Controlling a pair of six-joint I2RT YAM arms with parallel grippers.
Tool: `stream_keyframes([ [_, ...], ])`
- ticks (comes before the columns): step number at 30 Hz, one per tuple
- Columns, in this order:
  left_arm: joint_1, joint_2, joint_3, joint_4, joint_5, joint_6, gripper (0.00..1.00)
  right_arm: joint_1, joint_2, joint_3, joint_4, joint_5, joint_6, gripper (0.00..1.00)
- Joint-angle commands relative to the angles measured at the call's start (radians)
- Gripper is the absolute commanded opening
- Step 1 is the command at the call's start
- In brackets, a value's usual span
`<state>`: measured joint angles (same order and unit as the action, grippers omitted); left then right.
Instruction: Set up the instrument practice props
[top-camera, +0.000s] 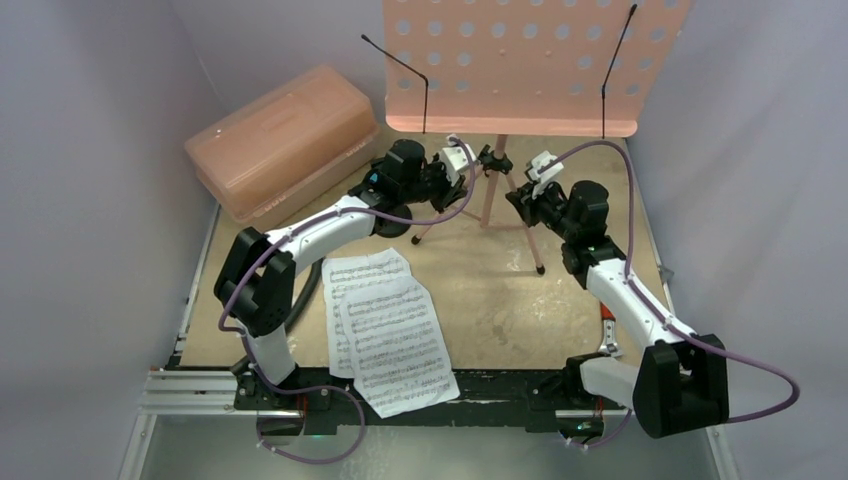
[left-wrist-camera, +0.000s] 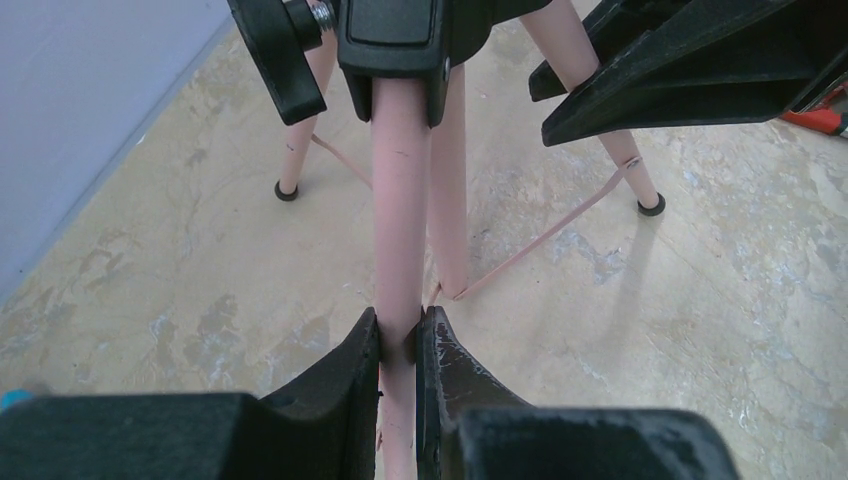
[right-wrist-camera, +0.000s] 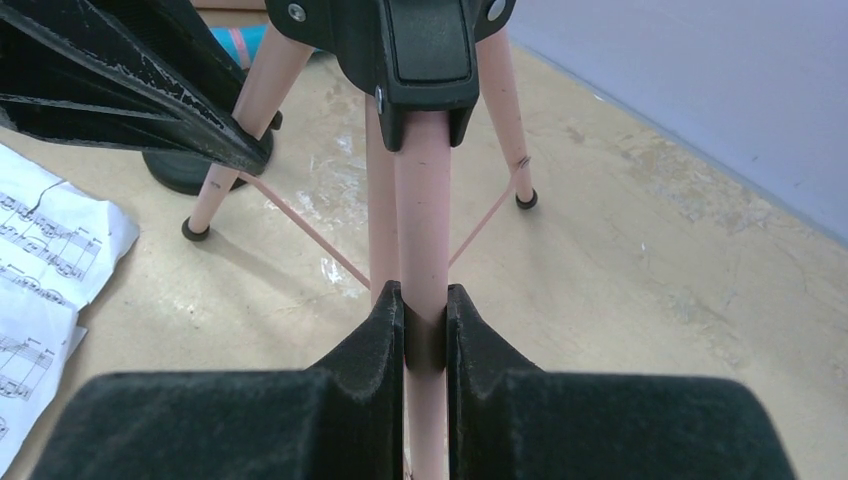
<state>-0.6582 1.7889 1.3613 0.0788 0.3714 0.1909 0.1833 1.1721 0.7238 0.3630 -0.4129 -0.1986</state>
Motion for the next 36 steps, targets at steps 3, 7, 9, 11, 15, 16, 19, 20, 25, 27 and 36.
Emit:
stream_keyframes([
  [3,0.023,-0.028,-0.008,-0.030,-0.081,-0.015,0.11,0.010,-0.060,-0.012,-0.037,-0.097,0.064,0.19],
  [7,0.023,-0.039,-0.015,-0.027,-0.077,-0.009,0.35,0.010,-0.062,-0.008,-0.036,-0.089,0.083,0.40],
  [9,0.024,-0.050,-0.022,-0.025,-0.078,-0.008,0.41,0.010,-0.073,-0.016,-0.022,-0.072,0.099,0.53],
  [11,0.023,-0.066,-0.043,-0.005,-0.078,-0.014,0.46,0.010,-0.090,-0.025,-0.006,-0.054,0.115,0.74],
  [15,0.023,-0.111,-0.104,0.050,-0.075,-0.023,0.57,0.011,-0.120,-0.043,0.006,-0.042,0.135,0.92],
  [16,0.024,-0.121,-0.119,0.058,-0.073,-0.028,0.60,0.010,-0.126,-0.049,0.007,-0.042,0.139,0.97],
  [19,0.024,-0.162,-0.174,0.094,-0.079,-0.041,0.78,0.010,-0.153,-0.066,0.011,-0.035,0.150,0.98],
  [20,0.024,-0.179,-0.196,0.108,-0.087,-0.045,0.82,0.010,-0.165,-0.073,0.012,-0.031,0.153,0.98],
  [25,0.023,-0.279,-0.294,0.174,-0.144,-0.046,0.90,0.010,-0.212,-0.094,0.009,-0.023,0.166,0.98],
  [27,0.024,-0.320,-0.323,0.172,-0.162,-0.041,0.90,0.010,-0.229,-0.093,-0.010,-0.015,0.174,0.98],
  [36,0.024,-0.564,-0.514,0.144,-0.340,-0.126,0.92,0.010,-0.363,-0.107,-0.129,0.036,0.233,0.98],
])
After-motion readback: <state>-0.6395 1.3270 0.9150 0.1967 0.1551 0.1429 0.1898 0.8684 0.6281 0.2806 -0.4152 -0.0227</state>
